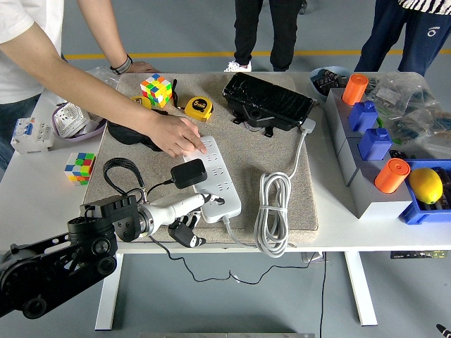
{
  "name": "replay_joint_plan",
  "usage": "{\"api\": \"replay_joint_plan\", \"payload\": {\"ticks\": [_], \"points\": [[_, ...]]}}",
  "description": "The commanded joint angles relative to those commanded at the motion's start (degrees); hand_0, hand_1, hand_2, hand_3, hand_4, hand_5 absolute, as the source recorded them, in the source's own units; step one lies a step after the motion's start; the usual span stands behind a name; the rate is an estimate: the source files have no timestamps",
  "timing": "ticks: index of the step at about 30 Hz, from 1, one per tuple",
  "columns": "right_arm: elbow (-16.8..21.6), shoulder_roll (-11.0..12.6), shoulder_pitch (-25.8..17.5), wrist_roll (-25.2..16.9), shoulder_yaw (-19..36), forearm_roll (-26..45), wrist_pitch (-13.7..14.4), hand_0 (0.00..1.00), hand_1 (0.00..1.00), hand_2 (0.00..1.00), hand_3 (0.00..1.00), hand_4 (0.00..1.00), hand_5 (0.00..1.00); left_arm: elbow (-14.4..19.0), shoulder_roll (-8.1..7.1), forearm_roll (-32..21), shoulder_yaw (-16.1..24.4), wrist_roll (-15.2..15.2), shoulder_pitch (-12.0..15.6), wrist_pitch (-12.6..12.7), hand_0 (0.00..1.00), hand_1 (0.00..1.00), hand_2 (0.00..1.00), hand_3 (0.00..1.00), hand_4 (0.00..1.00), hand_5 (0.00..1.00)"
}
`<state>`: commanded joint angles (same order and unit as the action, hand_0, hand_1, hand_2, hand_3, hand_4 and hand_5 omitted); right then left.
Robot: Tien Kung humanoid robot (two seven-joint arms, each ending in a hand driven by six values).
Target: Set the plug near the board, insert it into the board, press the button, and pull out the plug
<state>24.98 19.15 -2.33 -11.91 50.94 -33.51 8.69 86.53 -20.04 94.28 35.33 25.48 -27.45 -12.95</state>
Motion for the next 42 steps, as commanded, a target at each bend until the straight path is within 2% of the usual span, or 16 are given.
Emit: {"api": "replay_joint_plan", "payload": {"ticks": [12,15,16,18,19,21,22,24,27,28,30,33,34,39,40,42], "points": [[-0.03,-0.09,-0.12,0.05,0.25,-0.09,-0.04,0.604,0.614,0.601,0.55,0.951,0.379,1.39,-0.68,0.01,2.67,-2.24,0.33,1.44,0.047,0.105,0.161,0.885,0.786,0.002],[-0.02,-0.18,-0.1,0.06,0.27,-0.1,-0.06,0.604,0.614,0.601,0.55,0.951,0.379,1.01,-0.77,-1.21,3.49,-4.83,0.68,3.28,0.047,0.105,0.161,0.885,0.786,0.002],[-0.03,-0.2,-0.09,0.06,0.26,-0.09,-0.06,0.605,0.614,0.601,0.55,0.951,0.379,0.82,-0.76,-1.39,3.72,-6.13,0.8,4.22,0.08,0.126,0.204,0.872,0.657,0.002],[-0.06,-0.24,-0.09,0.08,0.2,-0.08,-0.07,0.605,0.614,0.601,0.55,0.951,0.379,0.22,-0.72,-2.33,4.21,-9.2,1.09,6.78,0.08,0.126,0.204,0.872,0.657,0.002],[-0.08,-0.25,-0.11,0.08,0.17,-0.07,-0.07,0.605,0.614,0.601,0.55,0.951,0.379,-0.31,-0.66,-3.43,4.35,-11.68,1.25,9.04,0.08,0.126,0.204,0.872,0.657,0.002],[-0.1,-0.25,-0.05,0.08,0.12,-0.06,-0.07,0.605,0.614,0.601,0.55,0.951,0.379,-0.88,-0.52,-4.31,4.53,-14.02,1.34,11.27,0.08,0.126,0.204,0.872,0.657,0.002],[-0.1,-0.3,0.01,0.08,0.18,-0.08,-0.07,0.603,0.613,0.601,0.55,0.951,0.379,-1.66,-0.32,-5.73,4.57,-16.46,1.47,13.76,0.183,0.261,0.397,0.716,0.844,0.266],[-0.13,-0.37,0.08,0.09,0.23,-0.06,-0.07,0.603,0.613,0.601,0.55,0.951,0.379,-2.68,-0.07,-8.3,4.47,-19.95,1.63,17.34,0.183,0.261,0.397,0.716,0.844,0.266],[-0.13,-0.43,0.16,0.09,0.33,-0.05,-0.06,0.603,0.613,0.601,0.55,0.951,0.379,-3.99,0.4,-11.63,4.3,-23.95,1.89,21.14,0.183,0.261,0.397,0.716,0.844,0.266],[-0.13,-0.44,0.16,0.09,0.34,-0.06,-0.06,0.603,0.614,0.601,0.55,0.951,0.379,-4.23,0.51,-12.05,4.24,-24.61,1.94,21.71,0.426,0.585,0.576,0.66,0.877,0.405],[-0.1,-0.46,0.15,0.1,0.37,-0.08,-0.06,0.603,0.614,0.601,0.55,0.951,0.379,-5.72,1.28,-14.6,4.03,-27.51,2.23,24.19,0.426,0.585,0.576,0.66,0.877,0.405],[-0.13,-0.51,0.14,0.1,0.35,-0.07,-0.07,0.603,0.614,0.601,0.55,0.951,0.379,-7.28,2.1,-16.86,3.92,-30.54,2.61,26.35,0.426,0.585,0.576,0.66,0.877,0.405],[-0.13,-0.53,0.14,0.09,0.35,-0.06,-0.07,0.604,0.613,0.601,0.55,0.951,0.379,-8.0,2.39,-17.51,3.82,-31.89,2.65,27.15,0.607,0.686,0.678,0.725,0.921,0.565],[-0.14,-0.6,0.21,0.1,0.26,-0.03,-0.08,0.604,0.613,0.601,0.55,0.951,0.379,-11.64,4.15,-19.28,4.12,-36.88,3.21,30.42,0.607,0.686,0.678,0.725,0.921,0.565],[-0.14,-0.6,0.22,0.11,0.2,-0.03,-0.09,0.603,0.614,0.601,0.55,0.951,0.379,-12.09,4.42,-19.37,4.29,-37.05,3.38,30.71,0.841,0.851,0.846,0.824,0.945,0.608],[-0.11,-0.57,0.3,0.11,0.11,-0.03,-0.1,0.603,0.614,0.601,0.55,0.951,0.379,-12.64,4.77,-19.4,4.58,-37.05,3.64,30.96,0.841,0.851,0.846,0.824,0.945,0.608]]}}
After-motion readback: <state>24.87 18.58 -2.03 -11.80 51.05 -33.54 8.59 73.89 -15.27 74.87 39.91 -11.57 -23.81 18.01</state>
